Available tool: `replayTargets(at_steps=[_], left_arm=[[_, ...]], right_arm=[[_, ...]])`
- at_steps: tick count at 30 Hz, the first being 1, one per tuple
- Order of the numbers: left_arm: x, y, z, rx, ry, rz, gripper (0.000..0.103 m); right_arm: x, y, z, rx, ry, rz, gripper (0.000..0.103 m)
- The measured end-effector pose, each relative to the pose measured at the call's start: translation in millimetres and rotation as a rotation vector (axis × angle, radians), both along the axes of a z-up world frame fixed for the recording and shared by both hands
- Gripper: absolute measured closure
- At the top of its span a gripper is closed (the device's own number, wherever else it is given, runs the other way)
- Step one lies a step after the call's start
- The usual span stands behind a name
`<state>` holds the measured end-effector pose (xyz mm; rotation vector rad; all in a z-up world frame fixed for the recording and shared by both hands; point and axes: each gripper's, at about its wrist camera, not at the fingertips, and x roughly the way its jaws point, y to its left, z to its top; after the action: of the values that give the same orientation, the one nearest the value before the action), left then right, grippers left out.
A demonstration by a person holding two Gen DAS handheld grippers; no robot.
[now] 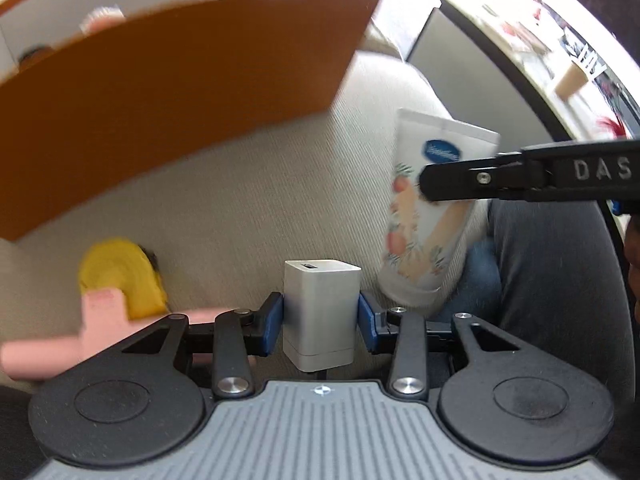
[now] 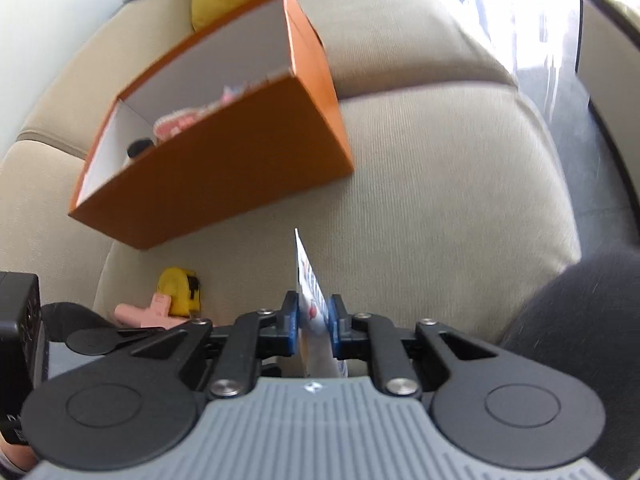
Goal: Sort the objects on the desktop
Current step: 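Carry the Vaseline tube and white charger over the box with both grippers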
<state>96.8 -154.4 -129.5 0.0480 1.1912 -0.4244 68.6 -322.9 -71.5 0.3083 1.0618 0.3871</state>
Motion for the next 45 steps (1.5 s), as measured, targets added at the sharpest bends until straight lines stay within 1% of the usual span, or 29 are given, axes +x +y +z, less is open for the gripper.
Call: replayTargets(at_steps=[3,6,10,14,17,20,23,27,30,33,35,38,41,45], left_arm=[[8.7,3.7,0.1,0.013,-0.007,0.026,0.058],[15.2,4.8,-6.7,0.022,0.010,0.052,0.058],[15.3,9.7,-11.5,0.007,0.025,0.058,0.058],[15.0,18.3,-0.9,-0.036,0.015,0.070,0.058],[14.1,27.7,19.1,-0.089,0.010,0.085,0.058],[13.4,38.7,46.4,-0.153,-0.010,0.074,0.058],[16.0,47.0,75.5,-0.194,-0.040,0.064,0.058],[33.6,49.2,112.3,-0.243,-0.087,0.062,0.058],[53.8,51.0,132.5,-0.264,-0.123,0.063,0.058],[77.6,49.5,145.4,-0.269,-0.146,0.075,0.058],[92.7,56.6,146.0,-0.275,-0.153,0.092,0.058],[110.9,63.3,141.1,-0.282,-0.168,0.108,0.058],[122.9,68.5,133.5,-0.300,-0.155,0.118,0.058],[134.8,72.2,120.7,-0.316,-0.133,0.124,0.058]], right_arm=[[2.5,3.6,7.2,-0.039,-0.040,0.007,0.087],[-0.3,4.8,1.5,-0.070,-0.019,0.023,0.087],[-10.3,-5.1,6.4,-0.089,0.011,0.054,0.087],[-10.6,-8.3,15.5,-0.084,0.002,0.065,0.089],[-3.7,-10.8,39.7,-0.063,-0.042,0.072,0.089],[3.8,-7.0,71.8,-0.071,-0.117,0.090,0.089],[12.5,-5.3,104.8,-0.057,-0.188,0.106,0.089],[32.9,2.2,145.5,-0.037,-0.274,0.125,0.089],[57.1,15.4,158.9,-0.077,-0.315,0.152,0.089],[86.5,30.1,153.4,-0.124,-0.292,0.177,0.089],[105.4,40.7,143.3,-0.156,-0.255,0.211,0.089],[125.7,52.7,121.3,-0.210,-0.178,0.249,0.089],[139.1,61.1,103.9,-0.255,-0.117,0.276,0.089],[151.8,69.2,87.3,-0.275,-0.052,0.301,0.089]])
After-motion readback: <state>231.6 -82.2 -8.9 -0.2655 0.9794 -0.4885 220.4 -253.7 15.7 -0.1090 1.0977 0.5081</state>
